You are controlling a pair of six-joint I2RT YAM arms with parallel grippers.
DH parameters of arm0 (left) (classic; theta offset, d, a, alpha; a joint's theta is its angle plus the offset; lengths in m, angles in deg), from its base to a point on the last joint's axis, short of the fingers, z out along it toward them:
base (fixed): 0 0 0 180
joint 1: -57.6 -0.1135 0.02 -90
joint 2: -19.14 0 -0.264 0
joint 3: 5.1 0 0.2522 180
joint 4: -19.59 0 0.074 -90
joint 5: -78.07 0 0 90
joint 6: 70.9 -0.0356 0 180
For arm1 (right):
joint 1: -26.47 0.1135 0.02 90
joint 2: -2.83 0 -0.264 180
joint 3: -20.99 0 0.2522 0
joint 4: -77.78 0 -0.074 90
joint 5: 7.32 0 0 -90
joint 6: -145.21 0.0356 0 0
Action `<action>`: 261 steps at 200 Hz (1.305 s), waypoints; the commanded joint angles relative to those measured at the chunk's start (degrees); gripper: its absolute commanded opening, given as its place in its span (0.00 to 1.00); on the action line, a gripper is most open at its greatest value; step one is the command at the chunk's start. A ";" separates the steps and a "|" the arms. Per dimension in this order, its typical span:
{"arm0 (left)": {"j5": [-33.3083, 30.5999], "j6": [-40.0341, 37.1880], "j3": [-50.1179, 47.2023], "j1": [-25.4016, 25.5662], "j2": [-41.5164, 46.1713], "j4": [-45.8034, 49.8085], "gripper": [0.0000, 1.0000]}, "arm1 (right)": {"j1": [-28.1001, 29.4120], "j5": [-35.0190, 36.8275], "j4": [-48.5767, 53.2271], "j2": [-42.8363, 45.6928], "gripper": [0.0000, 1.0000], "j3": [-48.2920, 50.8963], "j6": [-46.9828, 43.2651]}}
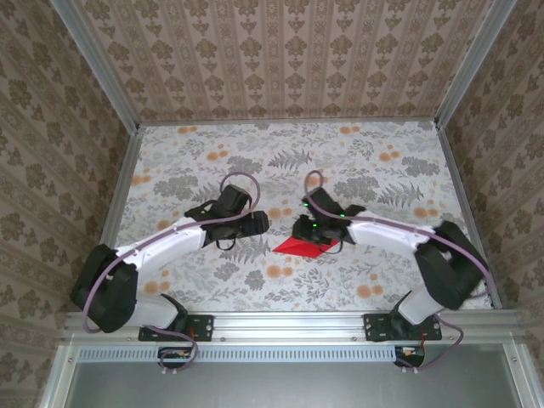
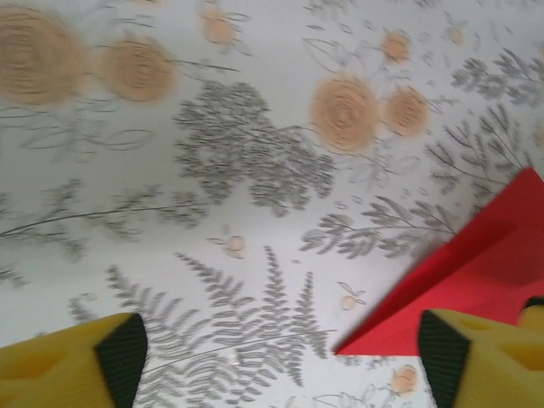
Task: Fold a paper plane with a square sheet of paper (pick it up from the middle)
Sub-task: Fourth fold the wing at the center of the table, then rotate the paper at the center of the table.
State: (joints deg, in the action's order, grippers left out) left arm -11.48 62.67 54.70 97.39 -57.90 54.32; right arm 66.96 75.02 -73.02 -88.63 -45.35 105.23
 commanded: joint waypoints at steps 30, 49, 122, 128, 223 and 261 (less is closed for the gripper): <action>-4.09 -2.62 -4.91 -3.84 5.67 5.17 1.00 | 6.47 1.11 4.72 -13.07 0.27 -11.01 -1.27; -3.84 -2.54 -6.15 -5.56 6.84 5.75 1.00 | 7.04 0.61 5.71 -14.41 0.27 -11.59 -1.88; -0.59 -0.41 -9.32 -9.99 7.79 4.01 1.00 | 8.65 -2.56 11.43 -16.96 0.27 -8.84 -8.13; -0.27 -0.48 -9.31 -10.13 7.84 3.92 1.00 | 8.64 -3.47 11.73 -16.44 0.27 -8.04 -9.24; 6.87 -1.82 -9.65 -9.91 7.69 -1.47 1.00 | 6.09 6.40 12.61 7.22 0.40 1.81 -1.80; 10.00 -2.83 -8.74 -8.95 7.50 -2.48 1.00 | 1.16 12.74 7.15 14.34 0.48 10.31 13.22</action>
State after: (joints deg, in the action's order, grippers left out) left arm -4.85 61.45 45.78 87.75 -51.19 53.23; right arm 71.05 81.12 -63.14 -77.24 -40.41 105.98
